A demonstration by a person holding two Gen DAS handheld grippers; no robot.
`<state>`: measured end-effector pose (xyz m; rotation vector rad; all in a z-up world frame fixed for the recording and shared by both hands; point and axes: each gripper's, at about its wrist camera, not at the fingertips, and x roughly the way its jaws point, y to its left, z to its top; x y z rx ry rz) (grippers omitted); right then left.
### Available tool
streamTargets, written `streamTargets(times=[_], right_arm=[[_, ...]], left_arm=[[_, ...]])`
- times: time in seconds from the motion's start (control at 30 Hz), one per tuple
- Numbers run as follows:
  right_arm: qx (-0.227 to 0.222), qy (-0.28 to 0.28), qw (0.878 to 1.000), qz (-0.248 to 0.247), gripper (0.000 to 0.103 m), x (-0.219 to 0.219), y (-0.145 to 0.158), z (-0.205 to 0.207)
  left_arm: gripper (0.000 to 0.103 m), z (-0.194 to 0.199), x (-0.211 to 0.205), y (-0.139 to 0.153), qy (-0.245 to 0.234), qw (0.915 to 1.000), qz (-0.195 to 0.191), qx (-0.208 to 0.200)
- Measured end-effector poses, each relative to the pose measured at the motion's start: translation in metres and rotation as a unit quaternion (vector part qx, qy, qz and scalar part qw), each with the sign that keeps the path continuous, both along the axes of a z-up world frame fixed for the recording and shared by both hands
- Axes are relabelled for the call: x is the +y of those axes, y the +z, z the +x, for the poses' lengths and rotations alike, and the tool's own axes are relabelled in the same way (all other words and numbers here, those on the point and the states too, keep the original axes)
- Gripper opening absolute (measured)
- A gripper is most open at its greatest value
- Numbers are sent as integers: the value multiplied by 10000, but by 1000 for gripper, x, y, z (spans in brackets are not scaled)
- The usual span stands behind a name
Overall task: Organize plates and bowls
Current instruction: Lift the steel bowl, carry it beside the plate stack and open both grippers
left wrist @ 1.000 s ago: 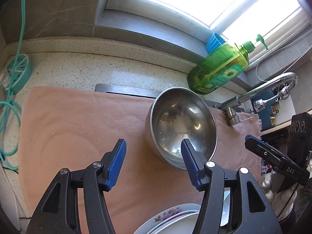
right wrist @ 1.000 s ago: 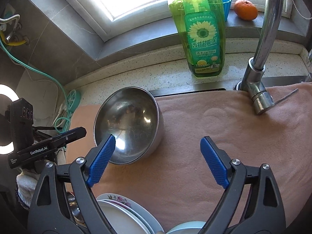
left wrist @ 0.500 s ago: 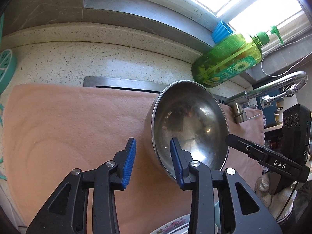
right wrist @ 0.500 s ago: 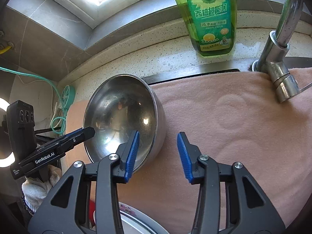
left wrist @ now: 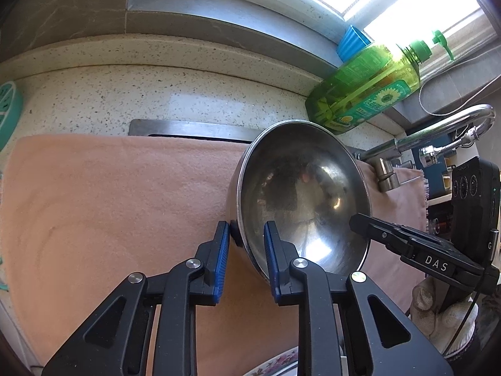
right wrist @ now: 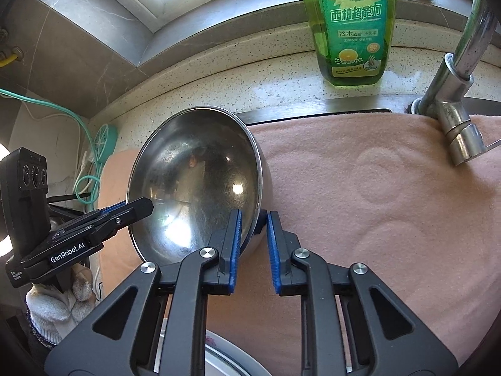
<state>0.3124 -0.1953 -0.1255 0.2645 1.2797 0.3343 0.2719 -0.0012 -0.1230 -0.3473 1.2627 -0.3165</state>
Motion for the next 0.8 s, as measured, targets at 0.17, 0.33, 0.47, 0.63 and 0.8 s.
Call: streamTargets(times=[0.17,0.33,0.47,0.63,0.8], right_arm=[[-10,112,9999,56,17,2,7,-14],[36,311,9994,110,17,8,12,-35],[63,430,9989,173,17,14,13,-52],[100,598,9980,202,17,25,10,-65],[162,740,9970,176,17,39,5,-71]], left_arm=[[21,-11,3,8,6,10000,4,-79],[21,-30,8,19,-8,9999,4,-144],[21,-49,15,24,2,9998,6,-188],[21,-68,24,28,65,9997,23,-217],[21,-82,35,27,198,9996,60,-216]])
